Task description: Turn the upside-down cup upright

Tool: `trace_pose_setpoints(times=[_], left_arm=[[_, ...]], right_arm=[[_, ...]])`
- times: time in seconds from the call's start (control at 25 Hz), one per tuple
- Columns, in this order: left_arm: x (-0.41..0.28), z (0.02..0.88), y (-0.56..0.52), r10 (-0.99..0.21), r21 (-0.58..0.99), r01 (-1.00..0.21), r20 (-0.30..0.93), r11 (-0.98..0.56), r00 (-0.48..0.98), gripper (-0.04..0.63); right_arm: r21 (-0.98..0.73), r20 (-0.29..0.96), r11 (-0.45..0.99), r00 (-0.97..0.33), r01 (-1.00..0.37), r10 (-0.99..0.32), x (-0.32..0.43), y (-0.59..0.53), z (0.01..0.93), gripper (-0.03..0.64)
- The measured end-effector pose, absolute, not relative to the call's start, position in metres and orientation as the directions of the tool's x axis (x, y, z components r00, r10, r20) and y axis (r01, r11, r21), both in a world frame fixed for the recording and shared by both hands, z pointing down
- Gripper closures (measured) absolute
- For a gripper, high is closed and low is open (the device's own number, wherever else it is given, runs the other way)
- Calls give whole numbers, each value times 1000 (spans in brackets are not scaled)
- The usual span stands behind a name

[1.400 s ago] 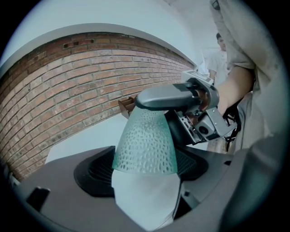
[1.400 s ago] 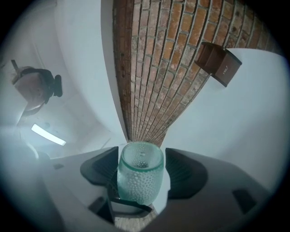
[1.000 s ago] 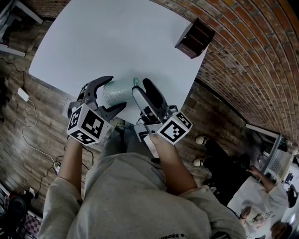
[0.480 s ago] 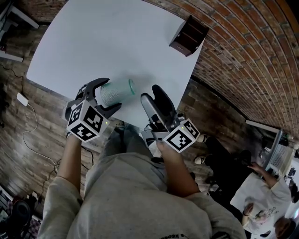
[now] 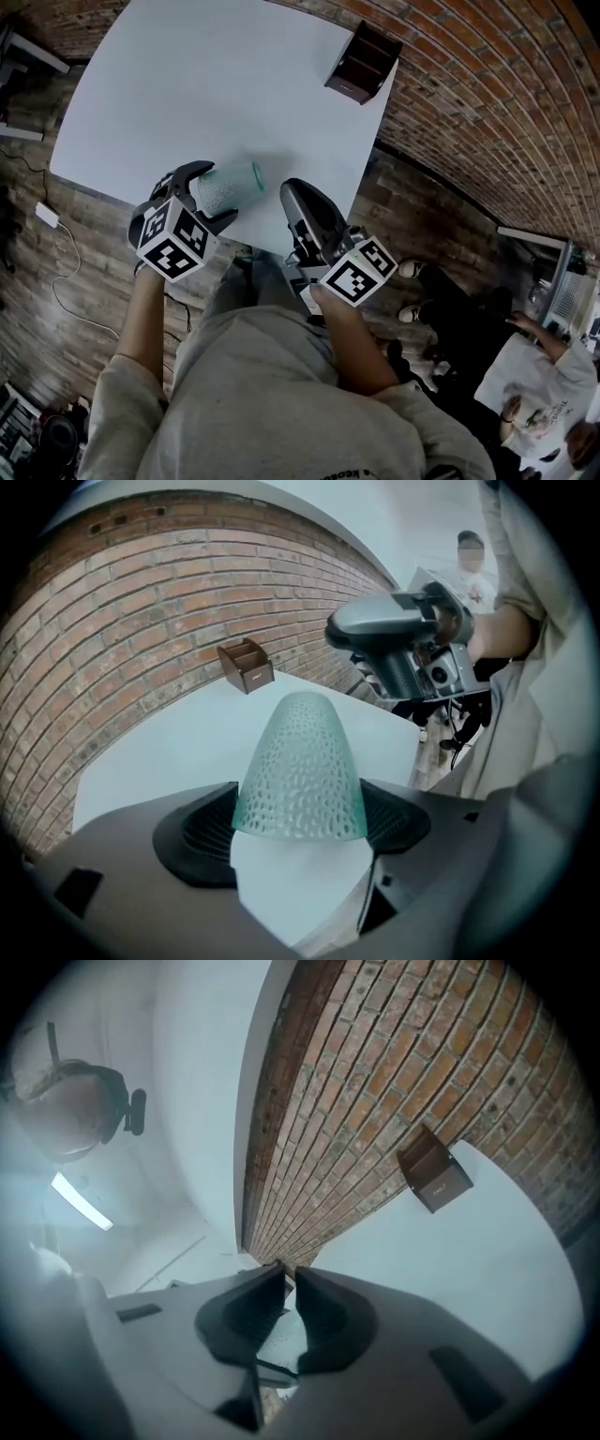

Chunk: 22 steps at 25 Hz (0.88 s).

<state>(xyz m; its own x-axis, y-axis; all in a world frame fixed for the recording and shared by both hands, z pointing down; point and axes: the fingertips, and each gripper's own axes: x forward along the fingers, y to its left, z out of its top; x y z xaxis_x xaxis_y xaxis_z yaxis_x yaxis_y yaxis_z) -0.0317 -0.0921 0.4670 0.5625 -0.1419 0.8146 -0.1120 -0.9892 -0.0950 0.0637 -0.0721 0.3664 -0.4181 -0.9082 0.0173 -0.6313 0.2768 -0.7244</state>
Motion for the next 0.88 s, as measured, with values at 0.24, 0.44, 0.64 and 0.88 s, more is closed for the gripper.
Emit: trace_pose_setpoints(times=[0.24, 0.44, 0.64, 0.88], left_arm=[[-26, 475, -88, -102, -69, -81, 841, -994, 531, 206], [-26, 483, -83, -62, -40, -55, 873, -998, 483, 207], [-27, 485, -81, -37, -27, -30, 900, -999, 434, 206], [-29, 487, -79, -19, -20, -2, 919, -1000, 393, 206]], right_arm=[[-588, 123, 344, -501, -732, -856, 38, -75, 363, 609], [-477, 227, 383, -532, -791, -816, 19, -72, 367, 609], [-423, 301, 389, -532, -818, -791, 16, -71, 375, 609], [-305, 449, 408, -507, -861, -736, 12, -74, 397, 609]])
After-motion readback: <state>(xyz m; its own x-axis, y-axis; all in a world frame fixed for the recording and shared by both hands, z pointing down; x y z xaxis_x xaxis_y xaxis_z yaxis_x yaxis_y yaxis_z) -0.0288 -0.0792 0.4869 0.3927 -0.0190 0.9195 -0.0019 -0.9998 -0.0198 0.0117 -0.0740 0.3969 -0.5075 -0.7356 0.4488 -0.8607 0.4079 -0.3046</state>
